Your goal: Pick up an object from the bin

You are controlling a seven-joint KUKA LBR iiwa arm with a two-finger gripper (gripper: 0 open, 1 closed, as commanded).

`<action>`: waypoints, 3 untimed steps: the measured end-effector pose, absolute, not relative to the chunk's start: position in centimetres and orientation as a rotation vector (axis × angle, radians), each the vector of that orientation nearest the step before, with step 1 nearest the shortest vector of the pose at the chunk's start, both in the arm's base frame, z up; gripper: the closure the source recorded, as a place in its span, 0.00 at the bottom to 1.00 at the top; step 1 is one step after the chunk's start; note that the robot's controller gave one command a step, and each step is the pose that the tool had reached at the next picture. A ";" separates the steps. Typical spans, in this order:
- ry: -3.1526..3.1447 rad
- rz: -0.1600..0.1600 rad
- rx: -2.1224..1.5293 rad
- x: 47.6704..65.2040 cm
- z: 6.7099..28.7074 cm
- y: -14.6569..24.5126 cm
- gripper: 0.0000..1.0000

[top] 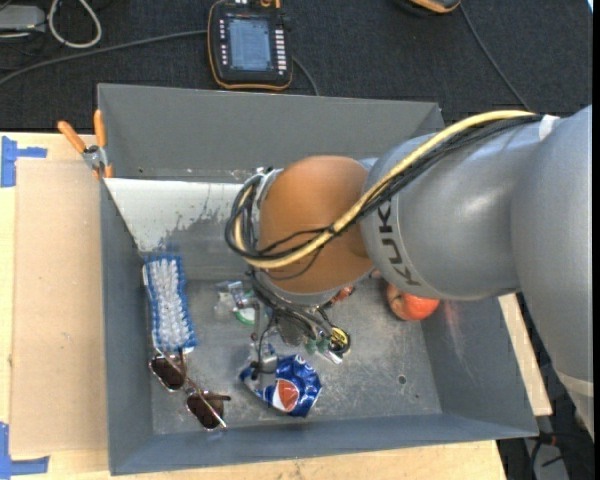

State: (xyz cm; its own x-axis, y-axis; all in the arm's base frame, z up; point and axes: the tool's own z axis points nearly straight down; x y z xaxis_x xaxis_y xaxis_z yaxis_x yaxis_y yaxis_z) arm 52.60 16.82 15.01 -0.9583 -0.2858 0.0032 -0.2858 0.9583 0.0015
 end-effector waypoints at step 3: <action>-3.112 -0.007 0.363 50.1 6.8 18.0 0.00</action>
Offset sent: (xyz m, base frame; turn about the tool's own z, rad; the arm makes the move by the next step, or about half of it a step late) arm -0.0057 -0.0169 -0.0069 -0.2077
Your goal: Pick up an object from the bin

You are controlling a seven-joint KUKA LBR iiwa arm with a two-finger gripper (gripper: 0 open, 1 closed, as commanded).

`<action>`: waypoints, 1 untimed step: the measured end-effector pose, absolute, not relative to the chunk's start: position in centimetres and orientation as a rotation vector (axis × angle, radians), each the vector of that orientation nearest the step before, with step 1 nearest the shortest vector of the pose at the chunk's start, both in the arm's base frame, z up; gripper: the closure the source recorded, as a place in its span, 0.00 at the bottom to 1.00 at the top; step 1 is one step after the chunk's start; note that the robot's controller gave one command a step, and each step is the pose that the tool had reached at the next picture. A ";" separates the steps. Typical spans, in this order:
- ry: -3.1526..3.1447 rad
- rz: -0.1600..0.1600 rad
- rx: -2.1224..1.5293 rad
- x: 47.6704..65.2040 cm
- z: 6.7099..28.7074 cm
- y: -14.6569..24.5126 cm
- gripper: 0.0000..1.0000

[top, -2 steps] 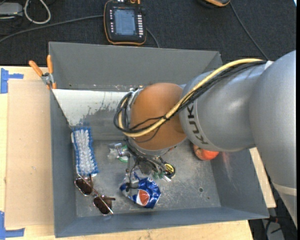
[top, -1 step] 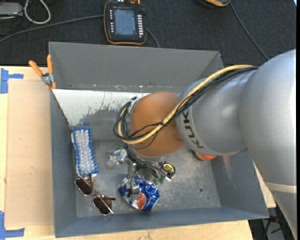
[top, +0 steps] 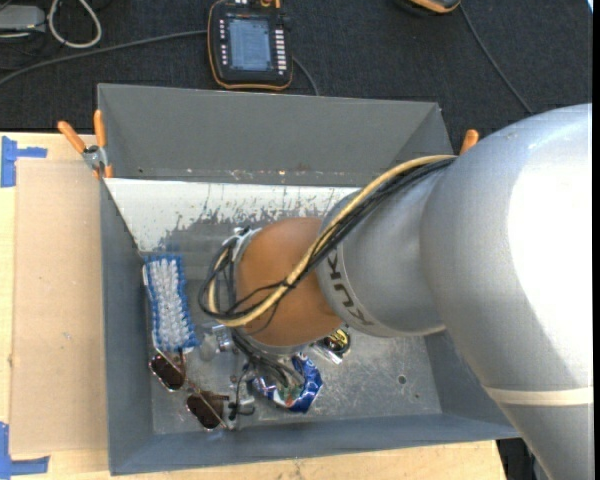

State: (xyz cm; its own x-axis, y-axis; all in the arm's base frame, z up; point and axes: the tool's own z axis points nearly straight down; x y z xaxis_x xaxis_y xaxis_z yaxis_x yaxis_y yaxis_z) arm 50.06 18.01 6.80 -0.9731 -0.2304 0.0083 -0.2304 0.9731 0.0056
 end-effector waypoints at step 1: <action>-3.137 -0.008 0.180 47.5 7.0 16.2 1.00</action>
Offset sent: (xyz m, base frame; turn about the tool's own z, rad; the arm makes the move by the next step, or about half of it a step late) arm 0.0000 0.0000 0.0000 0.0000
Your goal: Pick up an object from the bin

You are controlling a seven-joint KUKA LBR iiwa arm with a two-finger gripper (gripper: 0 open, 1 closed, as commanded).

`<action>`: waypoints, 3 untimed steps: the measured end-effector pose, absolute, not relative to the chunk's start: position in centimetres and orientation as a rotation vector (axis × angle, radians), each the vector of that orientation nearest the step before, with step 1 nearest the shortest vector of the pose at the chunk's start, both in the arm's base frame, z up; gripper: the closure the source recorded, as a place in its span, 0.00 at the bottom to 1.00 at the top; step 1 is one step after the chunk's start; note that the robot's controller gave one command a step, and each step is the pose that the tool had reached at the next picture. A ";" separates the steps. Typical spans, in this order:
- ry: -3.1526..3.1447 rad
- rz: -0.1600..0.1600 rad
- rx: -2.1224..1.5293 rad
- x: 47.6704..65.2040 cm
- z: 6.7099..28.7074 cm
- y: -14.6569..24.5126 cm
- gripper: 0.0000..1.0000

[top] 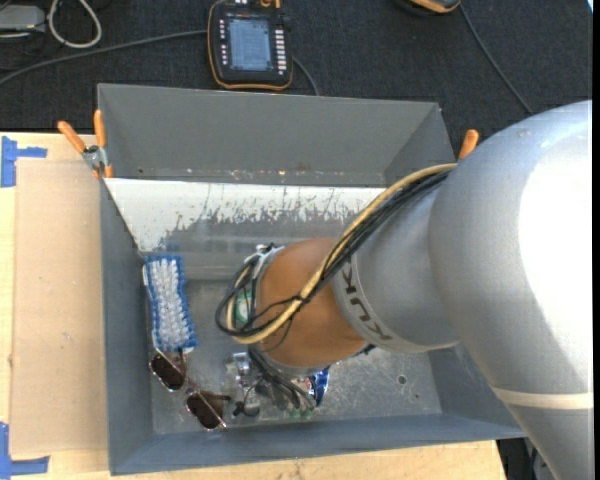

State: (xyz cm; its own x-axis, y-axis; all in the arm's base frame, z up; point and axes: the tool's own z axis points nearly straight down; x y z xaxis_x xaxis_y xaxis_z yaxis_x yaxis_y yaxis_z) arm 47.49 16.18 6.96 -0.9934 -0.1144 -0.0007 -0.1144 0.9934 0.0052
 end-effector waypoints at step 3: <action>3.138 0.008 -0.177 47.1 8.9 16.2 1.00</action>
Offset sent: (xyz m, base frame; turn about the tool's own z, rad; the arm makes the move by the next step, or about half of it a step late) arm -0.0039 0.0030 0.0149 0.0240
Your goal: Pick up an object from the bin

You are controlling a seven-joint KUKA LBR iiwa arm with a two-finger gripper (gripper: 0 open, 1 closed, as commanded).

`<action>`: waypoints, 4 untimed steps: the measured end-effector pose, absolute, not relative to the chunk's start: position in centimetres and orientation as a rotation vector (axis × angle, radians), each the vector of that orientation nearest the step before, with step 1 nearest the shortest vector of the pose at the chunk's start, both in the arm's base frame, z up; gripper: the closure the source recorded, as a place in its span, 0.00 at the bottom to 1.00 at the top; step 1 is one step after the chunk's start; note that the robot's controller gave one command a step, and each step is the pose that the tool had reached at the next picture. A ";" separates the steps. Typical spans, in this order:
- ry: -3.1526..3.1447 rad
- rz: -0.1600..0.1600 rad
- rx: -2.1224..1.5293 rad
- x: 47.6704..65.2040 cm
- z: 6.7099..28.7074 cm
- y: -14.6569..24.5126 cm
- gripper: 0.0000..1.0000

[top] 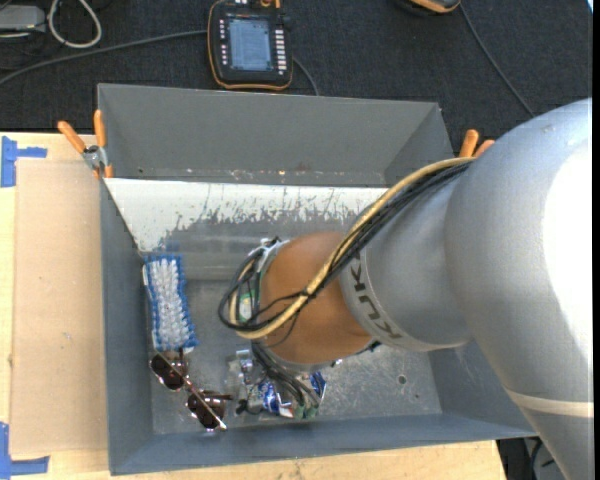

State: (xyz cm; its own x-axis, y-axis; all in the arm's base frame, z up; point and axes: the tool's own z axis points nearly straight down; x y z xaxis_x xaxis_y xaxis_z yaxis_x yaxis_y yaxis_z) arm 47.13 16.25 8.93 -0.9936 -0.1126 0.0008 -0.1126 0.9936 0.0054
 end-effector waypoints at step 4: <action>-3.122 -0.005 0.152 48.8 16.0 18.0 1.00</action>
Offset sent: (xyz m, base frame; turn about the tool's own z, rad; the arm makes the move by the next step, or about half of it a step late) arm 0.0037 0.0081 0.0668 0.0416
